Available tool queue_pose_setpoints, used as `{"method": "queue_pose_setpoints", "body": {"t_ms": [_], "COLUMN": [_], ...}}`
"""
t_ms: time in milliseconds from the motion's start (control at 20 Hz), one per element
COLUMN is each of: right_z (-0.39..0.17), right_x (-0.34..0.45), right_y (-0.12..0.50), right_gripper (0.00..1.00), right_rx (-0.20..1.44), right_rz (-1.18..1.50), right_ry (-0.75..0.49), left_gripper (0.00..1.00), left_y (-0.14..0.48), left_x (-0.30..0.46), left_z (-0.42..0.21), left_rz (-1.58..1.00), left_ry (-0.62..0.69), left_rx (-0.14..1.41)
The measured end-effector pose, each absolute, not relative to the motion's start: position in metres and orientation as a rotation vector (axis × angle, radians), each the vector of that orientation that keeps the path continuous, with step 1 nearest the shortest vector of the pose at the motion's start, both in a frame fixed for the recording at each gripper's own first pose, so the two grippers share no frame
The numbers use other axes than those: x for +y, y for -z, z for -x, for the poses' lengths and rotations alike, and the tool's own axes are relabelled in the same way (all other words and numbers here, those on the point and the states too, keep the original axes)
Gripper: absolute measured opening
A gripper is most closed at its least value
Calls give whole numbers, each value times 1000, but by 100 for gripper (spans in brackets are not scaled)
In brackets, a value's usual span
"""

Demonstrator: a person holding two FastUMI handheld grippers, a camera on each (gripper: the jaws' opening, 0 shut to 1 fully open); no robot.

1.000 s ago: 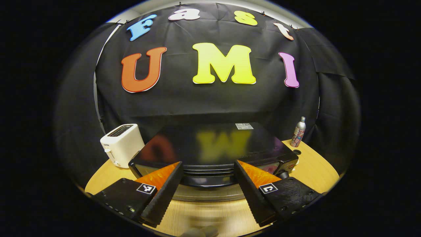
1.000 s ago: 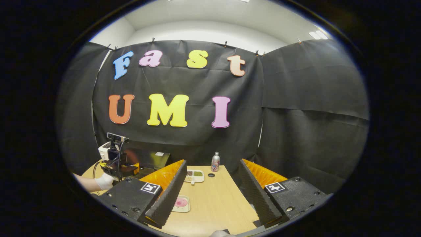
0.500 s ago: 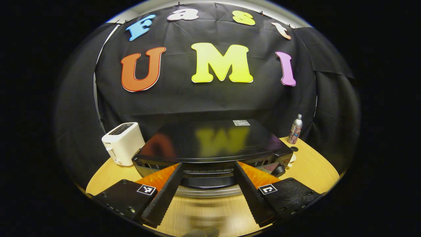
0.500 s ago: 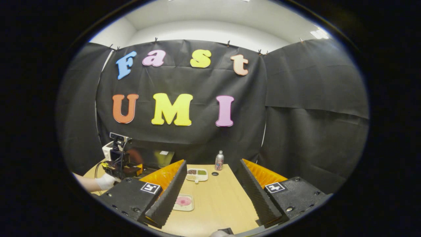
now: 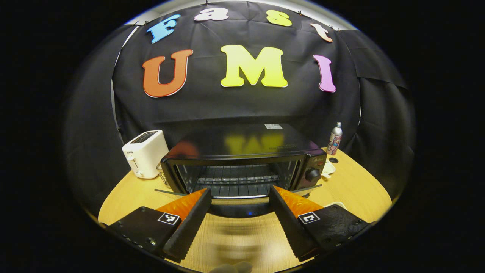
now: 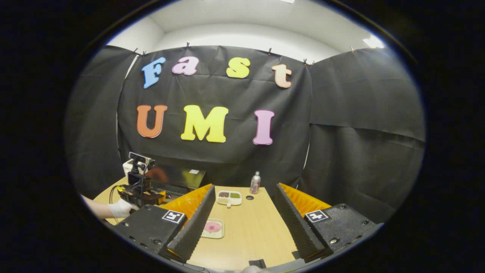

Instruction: Open the electric oven with the left hand, put the food in, and close the electric oven.

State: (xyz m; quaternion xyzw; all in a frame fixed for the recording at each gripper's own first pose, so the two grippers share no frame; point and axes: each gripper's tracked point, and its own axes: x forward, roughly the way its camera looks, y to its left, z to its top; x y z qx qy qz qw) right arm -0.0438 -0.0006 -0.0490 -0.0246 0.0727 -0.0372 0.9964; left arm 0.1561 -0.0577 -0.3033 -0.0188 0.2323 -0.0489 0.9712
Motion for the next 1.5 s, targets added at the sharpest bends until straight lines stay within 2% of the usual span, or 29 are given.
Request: {"method": "queue_pose_setpoints", "body": {"t_ms": [1000,1500], "right_z": [67,67], "right_x": [-1,-2], "right_y": [76,85], "right_gripper": [96,96], "right_rx": [201,227], "right_rz": [37,49], "right_ry": [84,94], "left_gripper": [98,97], "left_y": [366,425], "left_x": [-58,-56], "left_z": [-84,-61], "left_rz": [34,79], "left_ry": [102,92], "left_rx": [592,765]}}
